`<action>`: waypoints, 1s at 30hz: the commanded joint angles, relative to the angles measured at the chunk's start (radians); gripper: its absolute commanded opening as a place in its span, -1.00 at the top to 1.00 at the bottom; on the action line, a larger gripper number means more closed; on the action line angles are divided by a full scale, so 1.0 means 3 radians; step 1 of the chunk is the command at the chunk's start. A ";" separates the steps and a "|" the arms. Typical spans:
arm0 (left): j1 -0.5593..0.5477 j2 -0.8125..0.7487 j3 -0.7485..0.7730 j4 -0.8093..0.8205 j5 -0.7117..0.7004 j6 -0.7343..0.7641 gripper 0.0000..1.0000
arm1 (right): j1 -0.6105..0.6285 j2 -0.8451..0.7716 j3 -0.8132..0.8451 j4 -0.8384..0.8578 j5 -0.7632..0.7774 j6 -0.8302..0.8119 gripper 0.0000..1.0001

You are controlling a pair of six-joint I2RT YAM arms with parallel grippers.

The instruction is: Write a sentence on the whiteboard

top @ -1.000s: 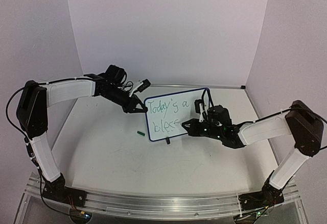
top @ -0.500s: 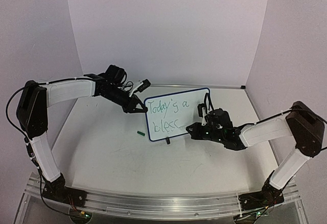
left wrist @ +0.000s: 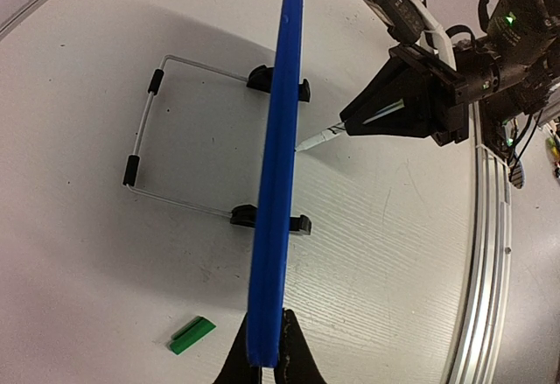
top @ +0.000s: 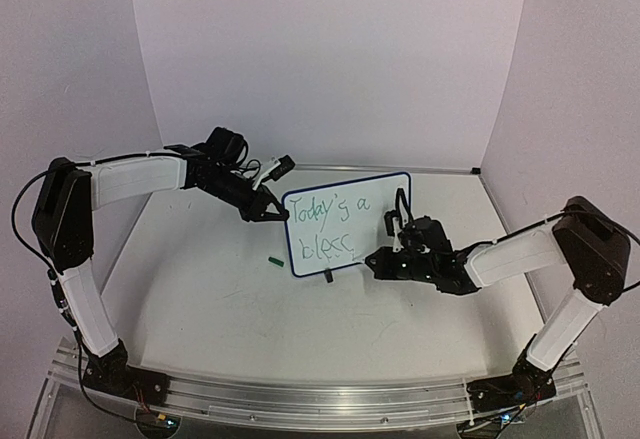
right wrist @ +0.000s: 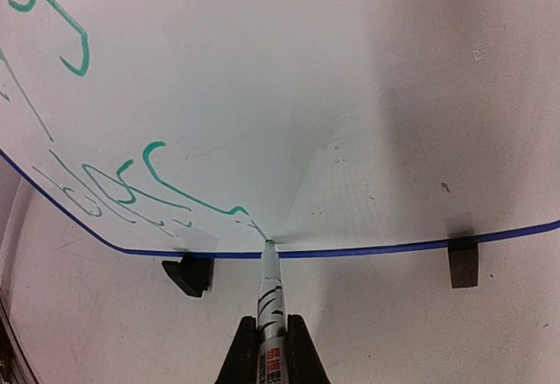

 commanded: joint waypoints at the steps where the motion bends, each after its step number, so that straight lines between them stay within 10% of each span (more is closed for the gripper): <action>1: -0.0012 -0.0130 0.0014 -0.0076 -0.0159 0.0109 1.00 | -0.0009 0.0093 0.0219 0.0032 -0.0042 -0.0068 1.00; 30: -0.0029 -0.0135 -0.0001 -0.0071 -0.0164 0.0113 1.00 | -0.0185 -0.0923 -0.0223 0.0022 -0.0739 -0.0283 1.00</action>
